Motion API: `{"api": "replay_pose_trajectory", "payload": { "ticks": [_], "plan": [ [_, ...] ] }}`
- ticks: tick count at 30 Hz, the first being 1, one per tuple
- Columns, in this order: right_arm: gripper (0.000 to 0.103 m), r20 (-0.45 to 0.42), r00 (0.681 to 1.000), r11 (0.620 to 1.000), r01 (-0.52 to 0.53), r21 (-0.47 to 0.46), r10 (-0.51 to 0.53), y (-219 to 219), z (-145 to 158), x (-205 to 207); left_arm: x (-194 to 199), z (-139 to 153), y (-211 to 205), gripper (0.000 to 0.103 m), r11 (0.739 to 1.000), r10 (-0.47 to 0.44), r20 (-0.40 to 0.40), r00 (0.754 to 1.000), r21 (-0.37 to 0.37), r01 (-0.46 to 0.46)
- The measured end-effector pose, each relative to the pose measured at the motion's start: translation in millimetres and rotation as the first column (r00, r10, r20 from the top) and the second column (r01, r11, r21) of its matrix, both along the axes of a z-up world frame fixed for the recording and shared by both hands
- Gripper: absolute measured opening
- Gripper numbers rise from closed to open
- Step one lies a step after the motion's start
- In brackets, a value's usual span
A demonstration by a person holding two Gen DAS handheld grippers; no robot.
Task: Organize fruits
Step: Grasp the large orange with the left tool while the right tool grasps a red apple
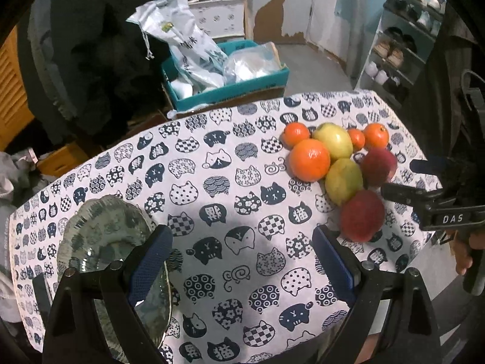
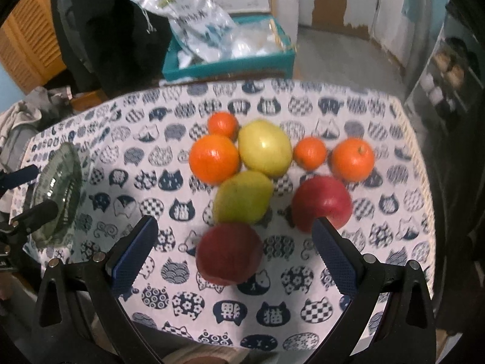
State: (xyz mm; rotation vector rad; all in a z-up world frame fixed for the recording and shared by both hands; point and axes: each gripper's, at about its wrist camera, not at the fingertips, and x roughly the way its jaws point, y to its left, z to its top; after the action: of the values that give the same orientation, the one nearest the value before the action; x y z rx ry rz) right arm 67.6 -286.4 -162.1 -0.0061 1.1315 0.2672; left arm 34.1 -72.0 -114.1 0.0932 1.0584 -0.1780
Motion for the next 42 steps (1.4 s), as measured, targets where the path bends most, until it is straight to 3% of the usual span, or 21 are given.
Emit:
{"api": "replay_pose_trajectory", "payload": {
  "ticks": [15, 24, 30, 42],
  "plan": [
    [0.099, -0.151, 0.988, 1.000, 0.002, -0.009, -0.003, 6, -65, 4, 11, -40, -20, 0.095, 0.999, -0.038, -0.088, 0.995, 0.021, 0.040],
    [0.075, -0.208, 0.978, 0.999, -0.023, 0.027, 0.028, 12, -83, 6, 16, -48, -22, 0.095, 0.999, -0.038, -0.107, 0.994, 0.026, 0.041],
    [0.074, -0.188, 0.981, 0.999, -0.038, 0.010, 0.039, 11, -80, 2, 22, -50, -21, 0.095, 1.000, -0.028, -0.117, 0.993, 0.000, 0.028],
    [0.074, -0.040, 0.999, 1.000, 0.009, -0.009, -0.009, -19, -42, 1, 51, -51, -45, 0.095, 0.999, -0.016, -0.129, 0.992, -0.054, 0.009]
  ]
}}
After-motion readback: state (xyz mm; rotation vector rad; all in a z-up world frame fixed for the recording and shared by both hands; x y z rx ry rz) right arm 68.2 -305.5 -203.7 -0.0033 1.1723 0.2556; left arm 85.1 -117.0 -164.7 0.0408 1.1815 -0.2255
